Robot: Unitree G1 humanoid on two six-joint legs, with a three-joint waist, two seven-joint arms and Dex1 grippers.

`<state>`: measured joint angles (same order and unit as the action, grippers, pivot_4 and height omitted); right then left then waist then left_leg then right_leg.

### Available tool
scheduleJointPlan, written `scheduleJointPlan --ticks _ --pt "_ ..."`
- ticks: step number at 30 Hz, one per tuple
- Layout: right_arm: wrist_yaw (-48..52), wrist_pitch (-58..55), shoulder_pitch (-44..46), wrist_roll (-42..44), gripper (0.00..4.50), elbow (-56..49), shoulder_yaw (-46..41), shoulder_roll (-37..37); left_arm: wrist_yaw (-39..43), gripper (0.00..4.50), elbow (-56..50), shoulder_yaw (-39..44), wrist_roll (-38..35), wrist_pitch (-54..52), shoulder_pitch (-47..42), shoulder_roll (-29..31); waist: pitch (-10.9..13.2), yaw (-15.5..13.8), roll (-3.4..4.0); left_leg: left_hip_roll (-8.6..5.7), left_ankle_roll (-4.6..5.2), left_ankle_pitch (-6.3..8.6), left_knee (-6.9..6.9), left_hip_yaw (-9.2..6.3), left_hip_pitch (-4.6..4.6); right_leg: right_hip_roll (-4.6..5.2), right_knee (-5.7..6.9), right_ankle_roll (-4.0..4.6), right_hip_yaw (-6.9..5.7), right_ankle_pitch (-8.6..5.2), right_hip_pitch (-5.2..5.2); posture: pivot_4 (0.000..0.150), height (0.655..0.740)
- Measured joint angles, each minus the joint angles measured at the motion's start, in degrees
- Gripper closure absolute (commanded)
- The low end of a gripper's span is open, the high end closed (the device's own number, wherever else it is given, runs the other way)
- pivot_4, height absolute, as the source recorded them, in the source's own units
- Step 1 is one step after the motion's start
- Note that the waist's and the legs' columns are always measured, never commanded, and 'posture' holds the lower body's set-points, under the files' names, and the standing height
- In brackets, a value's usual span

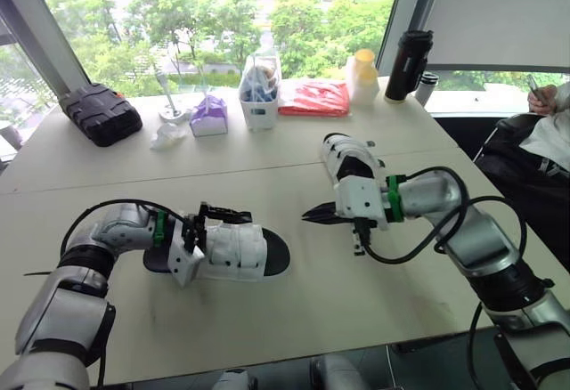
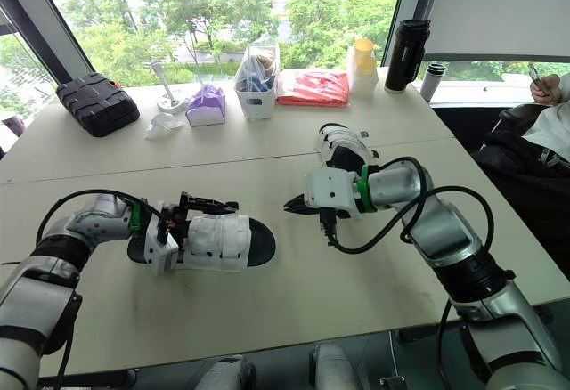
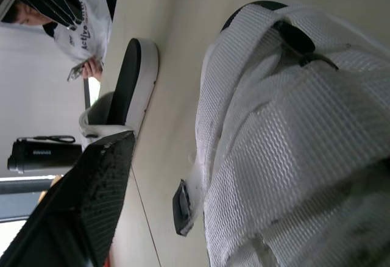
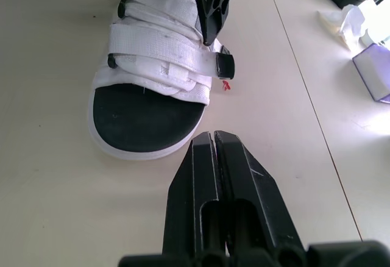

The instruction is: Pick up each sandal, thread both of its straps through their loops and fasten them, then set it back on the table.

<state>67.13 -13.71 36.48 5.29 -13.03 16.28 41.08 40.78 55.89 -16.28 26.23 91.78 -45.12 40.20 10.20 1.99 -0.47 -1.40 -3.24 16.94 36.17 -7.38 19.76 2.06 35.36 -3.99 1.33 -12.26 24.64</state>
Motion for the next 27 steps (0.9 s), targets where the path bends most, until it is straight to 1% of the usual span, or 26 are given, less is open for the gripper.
scheduleJointPlan --ticks 5,6,10,12,13,14,15,16,18,21,23,27 --pt "-0.3 0.0 0.0 0.0 4.50 0.0 0.0 0.0 -9.8 4.08 -2.1 -1.6 8.9 0.0 -0.5 0.5 0.0 -0.1 0.00 0.00 0.00 0.00 0.00 0.00 0.00 0.00 0.00 0.00 0.00 0.00 0.00 0.150 0.7400" --pt "-0.4 0.0 0.0 0.0 4.50 0.0 0.0 0.0 -12.2 4.41 -2.3 -1.6 10.7 0.0 -0.8 0.6 0.0 -0.1 -0.01 0.00 0.00 0.00 0.01 0.00 0.01 0.00 0.00 -0.01 0.00 0.01 0.00 0.150 0.7400" --pt "-0.5 0.2 0.0 0.0 4.50 0.0 0.1 -0.1 -20.4 4.41 -2.6 -1.0 18.8 -0.4 -2.1 0.9 0.0 -0.1 -0.01 0.00 0.00 0.00 0.01 0.00 0.00 0.00 0.00 -0.02 0.00 0.01 0.00 0.150 0.7400" --pt "-0.5 0.4 -0.2 0.0 4.50 0.0 0.1 -0.2 -27.2 4.41 -2.6 -0.9 23.4 -4.0 -2.5 0.9 0.0 -0.1 -0.01 0.00 0.00 0.00 0.01 0.00 0.00 0.00 0.02 -0.04 0.00 0.01 0.00 0.150 0.7400" --pt "-0.5 0.4 -0.2 0.0 4.50 0.0 0.2 -0.2 -28.6 4.41 -2.5 -0.9 24.3 -5.4 -2.7 0.9 0.0 -0.1 -0.01 0.00 0.00 0.00 0.02 0.00 0.00 0.00 0.02 -0.08 0.00 0.00 0.00 0.150 0.7400" --pt "-0.6 0.5 -0.3 -0.1 4.50 0.0 0.2 -0.3 -31.3 4.41 -1.5 -1.0 25.3 -9.4 -3.3 0.6 0.0 -0.2 -0.01 -0.01 0.00 0.00 0.03 0.01 0.00 0.00 0.05 -0.21 0.00 -0.07 0.00 0.150 0.7400" --pt "-0.9 0.7 -0.3 -0.2 4.50 0.2 0.3 -0.9 -34.6 4.41 0.2 -1.0 26.0 -15.8 -4.9 0.2 0.1 -0.2 -0.13 0.00 0.01 0.00 0.09 0.00 0.00 -0.02 0.11 -0.27 -0.02 -0.08 0.00 0.150 0.7400" --pt "-1.0 1.0 -0.3 -0.3 4.50 0.2 0.5 -1.5 -36.8 4.41 1.5 -0.9 26.5 -20.6 -6.2 0.3 0.2 -0.1 -0.27 0.02 0.01 -0.01 0.11 -0.03 0.00 -0.06 0.14 -0.28 -0.04 -0.08 0.00 0.150 0.7400" --pt "-1.0 1.6 -0.3 -0.6 4.50 0.4 1.2 -1.8 -40.3 4.41 3.1 -0.9 26.9 -28.0 -8.4 0.6 0.2 0.1 -0.30 0.01 0.01 0.00 0.10 -0.02 0.00 -0.05 0.13 -0.29 -0.03 -0.08 0.00 0.150 0.7400" --pt "-1.5 2.4 -0.3 -0.9 4.50 1.4 1.4 -2.6 -43.0 4.41 6.9 -1.6 27.1 -40.7 -12.4 -0.5 0.2 0.2 -0.31 0.00 0.02 0.00 0.07 -0.01 0.05 -0.04 0.10 -0.22 -0.04 -0.04 0.02 0.150 0.7400" --pt "-1.7 3.2 -0.2 -1.6 4.50 2.2 1.6 -3.7 -43.9 4.41 10.2 -2.8 27.6 -50.6 -15.2 -2.5 0.3 0.3 -0.38 -0.01 0.04 0.01 0.08 -0.01 0.13 -0.04 0.09 -0.10 -0.04 0.04 0.07 0.150 0.7400" --pt "-2.2 4.7 0.0 -2.5 4.50 3.9 2.6 -5.2 -44.3 4.41 15.5 -3.7 26.7 -65.4 -17.2 -7.0 0.3 0.4 -0.38 -0.02 0.03 0.01 0.11 -0.01 0.40 -0.03 0.10 -0.08 -0.04 0.05 0.34 0.150 0.7400"
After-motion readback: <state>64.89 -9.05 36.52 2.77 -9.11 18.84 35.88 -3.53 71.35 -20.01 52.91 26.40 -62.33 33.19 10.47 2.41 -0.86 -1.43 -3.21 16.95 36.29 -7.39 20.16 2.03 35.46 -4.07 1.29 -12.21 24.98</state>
